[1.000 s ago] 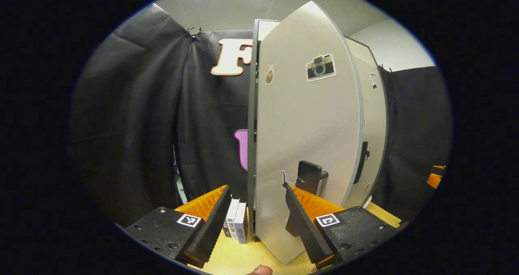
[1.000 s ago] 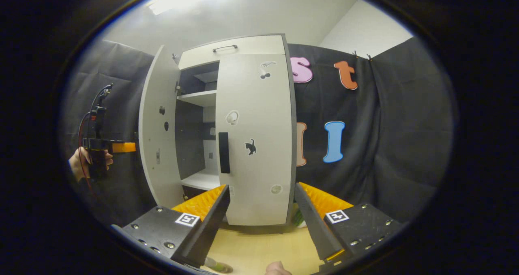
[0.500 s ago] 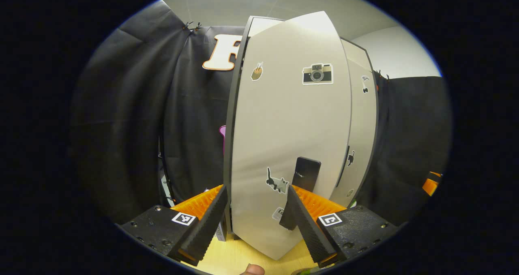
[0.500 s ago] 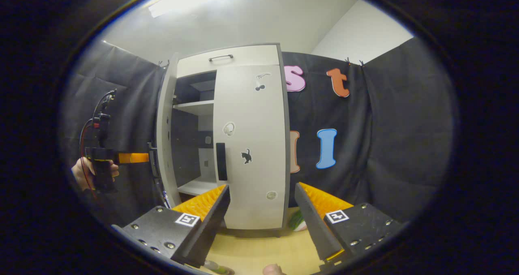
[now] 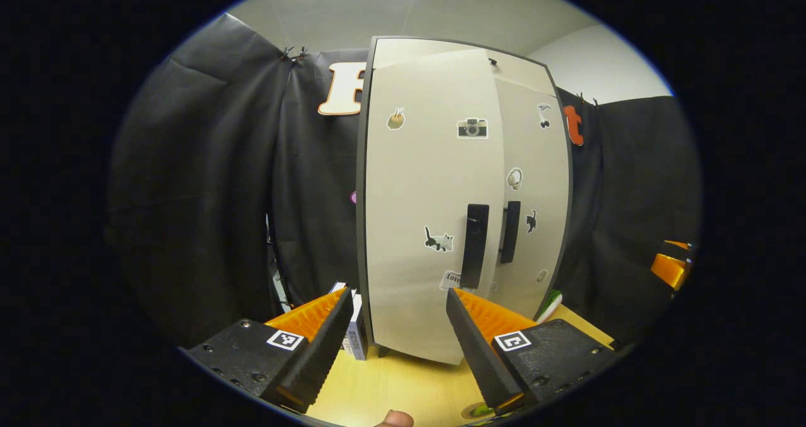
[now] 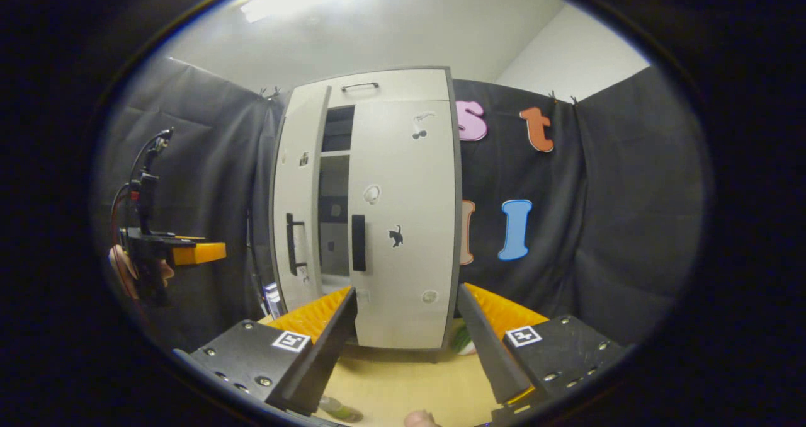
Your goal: Grasp the bottle in the cabinet with the left hand and place it on the coaster, then close the right door with the right hand and the left door with the left hand.
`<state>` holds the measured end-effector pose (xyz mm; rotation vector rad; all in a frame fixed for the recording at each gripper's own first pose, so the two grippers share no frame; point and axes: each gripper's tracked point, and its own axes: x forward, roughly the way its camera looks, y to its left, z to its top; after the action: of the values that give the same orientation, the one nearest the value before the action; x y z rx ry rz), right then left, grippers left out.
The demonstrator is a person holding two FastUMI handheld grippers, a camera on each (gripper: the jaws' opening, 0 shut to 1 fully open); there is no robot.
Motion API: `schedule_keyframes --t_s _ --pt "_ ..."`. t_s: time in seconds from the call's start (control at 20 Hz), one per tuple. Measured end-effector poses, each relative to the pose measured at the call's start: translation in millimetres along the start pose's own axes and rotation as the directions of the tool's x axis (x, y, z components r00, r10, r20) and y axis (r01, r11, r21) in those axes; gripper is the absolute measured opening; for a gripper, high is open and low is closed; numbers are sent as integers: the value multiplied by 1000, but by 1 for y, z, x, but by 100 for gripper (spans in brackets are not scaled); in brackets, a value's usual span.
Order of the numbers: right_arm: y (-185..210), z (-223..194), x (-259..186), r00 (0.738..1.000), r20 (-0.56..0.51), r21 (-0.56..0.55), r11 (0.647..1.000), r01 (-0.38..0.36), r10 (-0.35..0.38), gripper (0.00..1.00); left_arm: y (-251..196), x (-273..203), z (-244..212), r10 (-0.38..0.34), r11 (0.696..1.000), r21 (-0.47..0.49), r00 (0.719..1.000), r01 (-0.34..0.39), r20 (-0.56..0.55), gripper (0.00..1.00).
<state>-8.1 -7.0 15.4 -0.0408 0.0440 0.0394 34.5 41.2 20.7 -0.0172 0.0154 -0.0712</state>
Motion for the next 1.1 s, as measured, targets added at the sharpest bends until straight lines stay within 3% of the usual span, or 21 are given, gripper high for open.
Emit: schedule_keyframes --t_s 0.1,0.2,0.25,0.3,0.45,0.55,0.65,0.7,0.8,0.95,1.0,1.1 --pt "-3 -2 -1 999 -7 -29 999 31 -31 92 -5 -8 -5 -10 1000 25 1000 11 -9 89" --pt "2 3 -1 999 13 -27 999 31 -31 98 -7 -12 -9 -17 999 45 1000 18 -17 89" --pt "1 6 -2 999 23 -19 999 39 -39 97 -6 -12 -10 -13 999 46 1000 14 -21 94" --pt "1 10 -2 998 33 -9 999 47 -47 92 -5 -14 -12 -10 999 41 999 12 -33 94" --pt "2 17 -1 996 61 -6 998 63 -63 95 -8 -16 -13 -31 999 36 999 32 -40 89" --pt "3 16 -2 995 49 -25 996 84 -83 92 -8 -16 -12 -45 998 42 998 47 -46 94" --pt "12 20 -4 996 52 -26 997 74 -73 95 -11 -17 -9 -68 997 32 997 70 -41 90" --pt "16 23 -4 996 58 -26 997 72 -70 95 -10 -17 -7 -76 997 24 996 77 -37 94" --pt "20 24 -8 995 61 -39 996 77 -75 95 -7 -18 -4 -82 997 10 996 82 -24 90" --pt "29 20 -12 996 50 -67 995 76 -73 95 -4 -20 -9 -86 996 -13 996 86 -28 94" --pt "30 19 -14 996 47 -69 994 79 -76 95 -2 -21 -9 -82 997 -10 996 81 -31 90" --pt "33 17 -18 995 49 -64 994 86 -83 95 2 -21 -10 -76 997 -4 997 76 -32 94"
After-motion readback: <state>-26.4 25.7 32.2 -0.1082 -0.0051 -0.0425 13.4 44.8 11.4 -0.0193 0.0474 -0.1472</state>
